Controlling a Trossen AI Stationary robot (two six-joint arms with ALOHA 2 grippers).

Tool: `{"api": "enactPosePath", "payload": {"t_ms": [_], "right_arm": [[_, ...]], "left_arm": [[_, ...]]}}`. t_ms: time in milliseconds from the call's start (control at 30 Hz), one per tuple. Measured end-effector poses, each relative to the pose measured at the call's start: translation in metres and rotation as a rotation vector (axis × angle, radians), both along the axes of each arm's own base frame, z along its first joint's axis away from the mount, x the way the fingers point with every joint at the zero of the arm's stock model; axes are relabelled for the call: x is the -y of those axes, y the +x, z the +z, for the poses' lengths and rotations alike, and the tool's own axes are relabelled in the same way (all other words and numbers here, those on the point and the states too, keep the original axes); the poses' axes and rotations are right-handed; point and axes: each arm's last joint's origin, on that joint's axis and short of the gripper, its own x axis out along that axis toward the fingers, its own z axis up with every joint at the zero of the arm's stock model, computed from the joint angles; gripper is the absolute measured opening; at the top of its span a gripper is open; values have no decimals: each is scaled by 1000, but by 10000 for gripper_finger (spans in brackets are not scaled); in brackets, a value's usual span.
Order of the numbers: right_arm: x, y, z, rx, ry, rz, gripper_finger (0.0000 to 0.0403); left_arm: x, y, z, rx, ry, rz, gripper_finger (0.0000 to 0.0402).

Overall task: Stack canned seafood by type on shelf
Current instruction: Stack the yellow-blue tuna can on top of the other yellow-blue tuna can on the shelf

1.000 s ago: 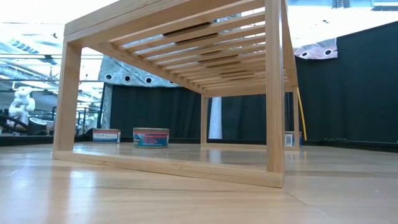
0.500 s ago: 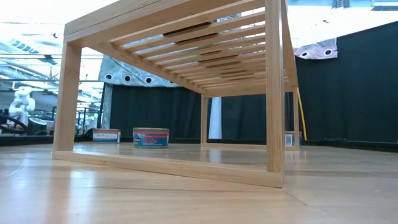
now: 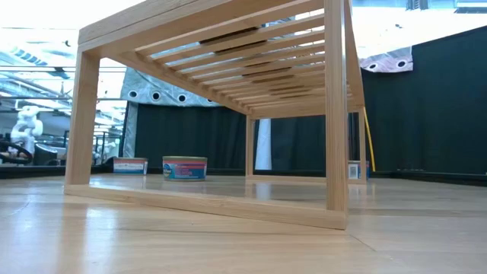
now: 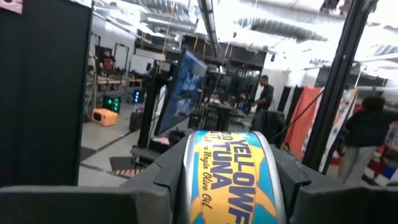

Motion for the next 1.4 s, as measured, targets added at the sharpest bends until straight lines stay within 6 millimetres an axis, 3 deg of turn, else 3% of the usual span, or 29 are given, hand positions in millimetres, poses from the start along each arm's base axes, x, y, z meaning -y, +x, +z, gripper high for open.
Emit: {"api": "enactPosePath", "payload": {"t_ms": [333, 867, 1200, 1400], "right_arm": [[0, -3, 25, 109, -58, -21, 242], [8, 6, 23, 22, -102, -6, 239], [10, 7, 23, 14, -98, -22, 147], [14, 8, 23, 16, -78, -19, 124]], "left_arm": [[-1, 2, -5, -39, -70, -15, 134], [-5, 10, -12, -77, -94, 1, 135], [-10, 11, -13, -80, -106, 23, 140], [-11, 11, -13, -82, -114, 49, 183]]}}
